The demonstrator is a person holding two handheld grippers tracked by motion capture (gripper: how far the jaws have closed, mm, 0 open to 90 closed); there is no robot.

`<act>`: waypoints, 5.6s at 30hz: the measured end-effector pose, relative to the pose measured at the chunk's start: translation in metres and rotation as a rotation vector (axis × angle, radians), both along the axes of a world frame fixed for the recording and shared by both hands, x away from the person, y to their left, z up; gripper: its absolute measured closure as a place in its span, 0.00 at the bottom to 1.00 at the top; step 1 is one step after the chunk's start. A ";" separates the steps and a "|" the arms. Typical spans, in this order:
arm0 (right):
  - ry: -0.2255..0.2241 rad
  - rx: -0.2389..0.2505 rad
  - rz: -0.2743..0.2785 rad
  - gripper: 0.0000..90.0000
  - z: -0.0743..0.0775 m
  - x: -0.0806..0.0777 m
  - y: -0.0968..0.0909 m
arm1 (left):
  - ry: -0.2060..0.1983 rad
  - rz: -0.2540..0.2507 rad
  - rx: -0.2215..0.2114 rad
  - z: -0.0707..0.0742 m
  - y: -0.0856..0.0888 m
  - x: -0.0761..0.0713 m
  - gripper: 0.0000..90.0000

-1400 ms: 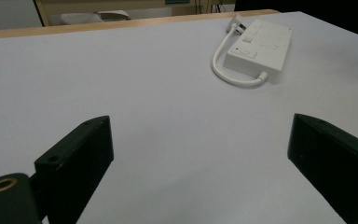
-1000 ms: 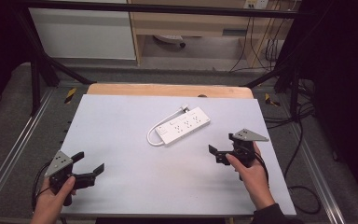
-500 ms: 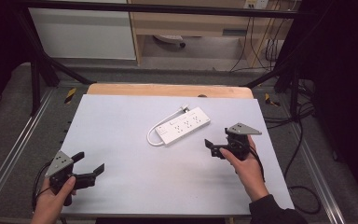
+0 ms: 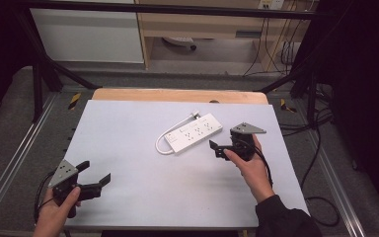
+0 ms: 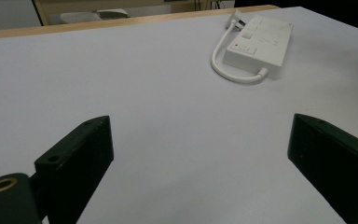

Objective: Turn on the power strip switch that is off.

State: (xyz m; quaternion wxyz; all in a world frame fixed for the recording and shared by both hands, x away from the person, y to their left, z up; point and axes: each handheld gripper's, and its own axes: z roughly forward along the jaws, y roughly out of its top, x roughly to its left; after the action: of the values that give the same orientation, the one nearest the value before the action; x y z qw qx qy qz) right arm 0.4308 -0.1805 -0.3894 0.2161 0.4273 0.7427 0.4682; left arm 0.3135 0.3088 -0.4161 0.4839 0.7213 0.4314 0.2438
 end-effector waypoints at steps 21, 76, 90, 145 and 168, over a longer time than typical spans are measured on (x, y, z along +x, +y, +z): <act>0.026 0.009 -0.005 0.12 -0.005 0.023 0.014 | -0.001 -0.002 0.004 0.000 0.000 0.000 0.08; -0.001 0.079 -0.011 0.74 -0.021 0.068 0.060 | -0.002 -0.005 0.014 0.000 -0.002 0.001 0.08; -0.018 0.094 -0.005 0.87 -0.025 0.079 0.077 | 0.000 -0.015 0.012 0.000 -0.002 0.001 0.08; 0.044 0.071 0.024 1.00 -0.054 0.089 0.106 | -0.002 -0.018 0.015 0.000 -0.002 0.001 0.08; 0.055 0.065 0.030 1.00 -0.060 0.089 0.110 | -0.002 -0.020 0.014 0.000 -0.002 0.001 0.08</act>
State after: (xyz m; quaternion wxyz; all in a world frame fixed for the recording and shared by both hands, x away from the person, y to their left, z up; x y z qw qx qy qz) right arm 0.5202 -0.0701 -0.4490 0.1745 0.4354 0.7391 0.4835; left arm 0.3142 0.3066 -0.4157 0.4816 0.7288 0.4219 0.2426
